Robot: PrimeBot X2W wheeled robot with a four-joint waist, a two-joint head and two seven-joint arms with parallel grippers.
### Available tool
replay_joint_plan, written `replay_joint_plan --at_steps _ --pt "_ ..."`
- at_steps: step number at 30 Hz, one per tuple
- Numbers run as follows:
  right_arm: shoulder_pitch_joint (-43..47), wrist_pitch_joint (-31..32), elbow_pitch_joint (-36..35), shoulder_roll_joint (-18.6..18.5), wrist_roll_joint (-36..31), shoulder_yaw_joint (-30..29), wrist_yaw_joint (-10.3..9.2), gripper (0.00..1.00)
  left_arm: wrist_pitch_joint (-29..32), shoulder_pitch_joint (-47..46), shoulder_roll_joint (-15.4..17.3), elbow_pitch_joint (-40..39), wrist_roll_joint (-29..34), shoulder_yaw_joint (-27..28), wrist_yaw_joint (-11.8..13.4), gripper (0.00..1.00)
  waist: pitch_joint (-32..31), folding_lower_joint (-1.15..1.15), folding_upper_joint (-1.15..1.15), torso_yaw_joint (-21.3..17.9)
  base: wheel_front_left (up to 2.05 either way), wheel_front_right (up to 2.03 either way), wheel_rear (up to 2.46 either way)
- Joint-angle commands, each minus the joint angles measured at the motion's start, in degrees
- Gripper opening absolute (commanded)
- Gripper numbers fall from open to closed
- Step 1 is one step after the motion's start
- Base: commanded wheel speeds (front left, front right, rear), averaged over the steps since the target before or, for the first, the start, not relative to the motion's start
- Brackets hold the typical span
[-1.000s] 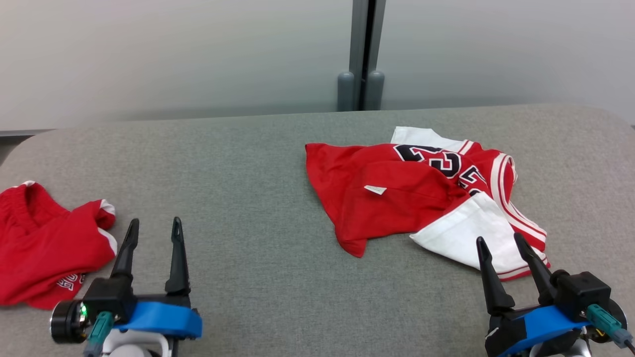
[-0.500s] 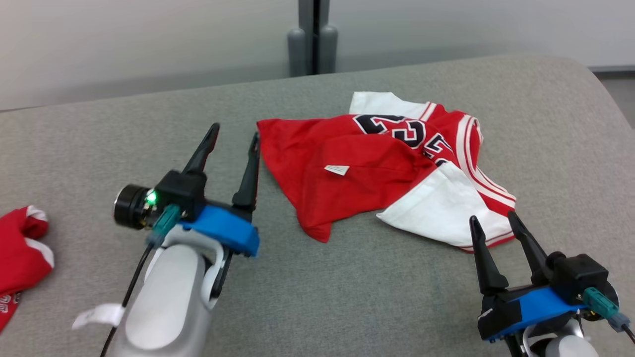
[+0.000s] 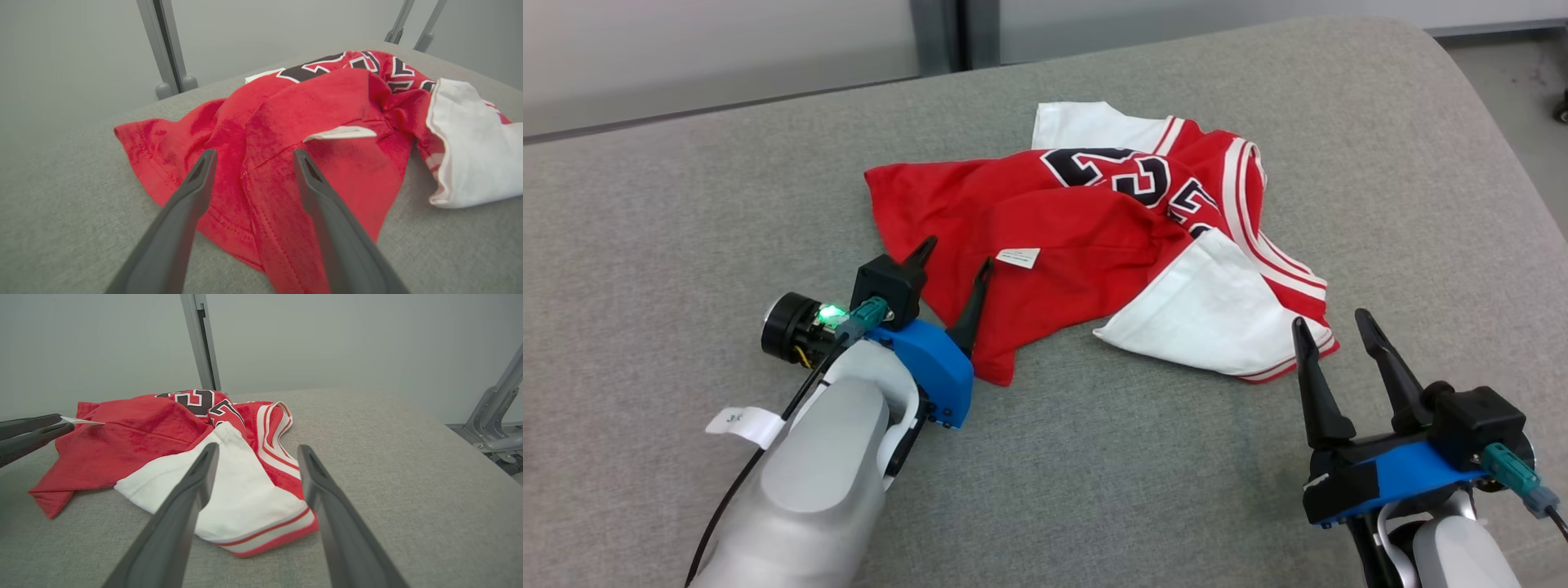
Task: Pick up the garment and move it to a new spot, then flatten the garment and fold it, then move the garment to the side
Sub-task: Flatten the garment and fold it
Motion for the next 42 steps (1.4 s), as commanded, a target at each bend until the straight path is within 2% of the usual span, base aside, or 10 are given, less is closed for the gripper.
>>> replay_joint_plan --at_steps 1,11,12,13,14,19,25,34,42 --pt "-0.6 -0.5 0.3 0.0 0.3 -0.2 0.01 1.00 -0.3 -1.1 0.3 1.4 -0.7 -0.6 0.0 1.00 0.2 -0.01 0.00 -0.4 0.00 0.00 0.00" --pt "-1.5 -1.7 2.3 0.0 0.9 0.5 0.01 1.00 -1.3 -3.0 -0.4 11.4 -6.8 -6.6 -0.1 1.00 0.9 -0.01 0.00 -2.6 0.00 0.00 0.00" --pt "-1.4 -1.8 2.4 0.0 1.0 0.5 0.01 1.00 -1.5 -3.2 -0.5 11.8 -7.5 -7.1 -0.1 0.87 0.9 -0.01 0.00 -2.6 0.00 0.00 0.00" --pt "-1.5 -1.9 2.5 0.0 1.1 0.5 0.01 1.00 -1.8 -3.5 -0.6 12.1 -8.0 -7.8 -0.1 0.37 0.9 -0.01 0.00 -2.6 0.00 0.00 0.00" --pt "-1.5 -2.0 2.5 0.0 1.1 0.5 0.01 1.00 -2.2 -3.7 -0.8 12.3 -8.5 -8.5 -0.1 0.00 0.8 -0.01 0.00 -2.6 0.00 0.00 0.00" --pt "-1.2 -2.1 2.7 0.0 1.0 0.5 0.01 1.00 -4.6 -5.4 -0.6 13.4 -9.9 -10.0 -0.1 0.00 0.0 -0.01 0.00 -1.8 0.00 0.00 0.00" --pt "0.0 -1.9 3.2 0.0 1.1 0.2 0.01 1.00 -5.9 -6.7 1.3 12.4 -10.4 -8.3 0.1 0.00 -2.2 -0.01 0.00 0.3 0.00 0.00 0.00" --pt "2.3 -1.2 4.0 0.0 2.0 0.2 0.01 1.00 -6.0 -1.9 6.7 -1.4 -6.4 -3.4 2.8 0.00 -7.3 -0.01 0.00 5.4 0.00 0.00 0.00" --pt "4.6 -0.6 4.0 0.0 2.6 -0.2 0.01 1.00 -6.0 11.2 9.0 -13.7 -3.9 -1.5 4.9 0.00 -9.6 -0.01 0.00 9.2 0.00 0.00 0.00"
